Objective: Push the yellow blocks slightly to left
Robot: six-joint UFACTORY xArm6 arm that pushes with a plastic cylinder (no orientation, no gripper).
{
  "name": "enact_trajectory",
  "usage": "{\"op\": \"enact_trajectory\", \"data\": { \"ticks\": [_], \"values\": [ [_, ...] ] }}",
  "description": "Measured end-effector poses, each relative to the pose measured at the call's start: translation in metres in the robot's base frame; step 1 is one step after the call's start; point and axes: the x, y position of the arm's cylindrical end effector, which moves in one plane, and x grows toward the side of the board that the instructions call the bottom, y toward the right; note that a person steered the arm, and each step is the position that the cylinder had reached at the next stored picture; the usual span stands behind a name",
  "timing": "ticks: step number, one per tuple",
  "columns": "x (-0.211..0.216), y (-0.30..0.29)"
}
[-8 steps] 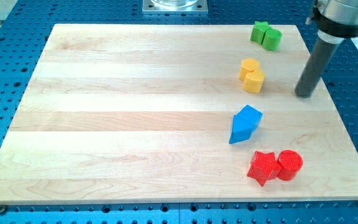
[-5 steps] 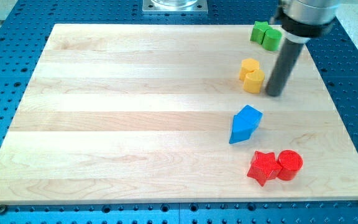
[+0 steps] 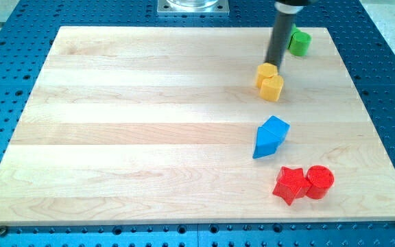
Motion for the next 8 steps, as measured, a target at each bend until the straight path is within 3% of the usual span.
{"op": "enact_trajectory", "data": {
  "ticks": [1,3,4,8],
  "values": [
    [0.000,-0.056],
    [-0.001,-0.108],
    [0.077,-0.096],
    [0.098,-0.024]
  ]
}}
